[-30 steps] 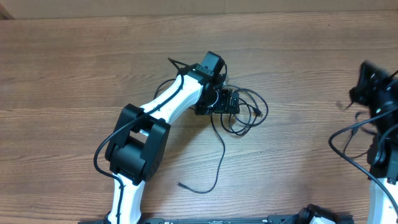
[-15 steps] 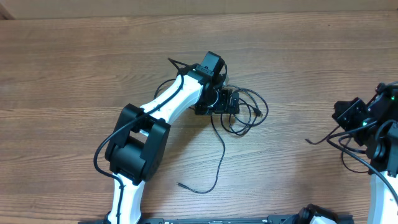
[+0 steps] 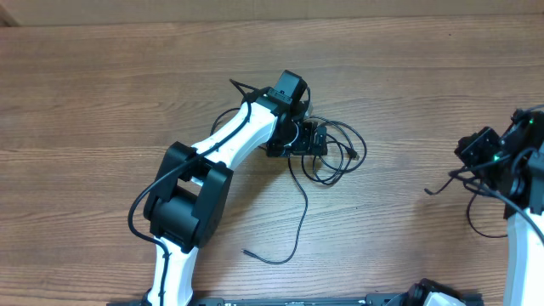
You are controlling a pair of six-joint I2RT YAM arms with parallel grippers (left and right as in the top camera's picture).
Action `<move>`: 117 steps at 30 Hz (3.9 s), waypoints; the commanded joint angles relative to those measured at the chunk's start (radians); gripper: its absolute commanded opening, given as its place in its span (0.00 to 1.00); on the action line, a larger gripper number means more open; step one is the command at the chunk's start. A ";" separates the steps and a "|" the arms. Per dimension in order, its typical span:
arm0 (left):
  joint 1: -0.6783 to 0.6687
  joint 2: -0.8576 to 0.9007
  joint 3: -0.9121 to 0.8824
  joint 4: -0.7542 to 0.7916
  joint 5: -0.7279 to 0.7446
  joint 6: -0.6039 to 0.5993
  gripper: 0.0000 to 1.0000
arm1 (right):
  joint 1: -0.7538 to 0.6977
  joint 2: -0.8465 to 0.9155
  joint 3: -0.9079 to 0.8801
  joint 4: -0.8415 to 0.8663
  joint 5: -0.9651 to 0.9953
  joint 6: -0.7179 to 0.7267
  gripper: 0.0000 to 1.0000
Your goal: Untangle cables
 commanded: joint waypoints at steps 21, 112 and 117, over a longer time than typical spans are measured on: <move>-0.006 0.013 -0.006 0.001 -0.007 -0.006 0.99 | -0.018 0.117 0.007 0.137 0.206 0.027 0.04; 0.076 -0.020 0.145 -0.068 -0.067 0.126 1.00 | -0.189 0.047 0.208 -0.443 -0.486 -0.316 1.00; 0.159 -0.034 0.306 -0.184 -0.020 0.126 0.99 | -0.150 0.047 0.208 -0.437 -0.485 -0.316 1.00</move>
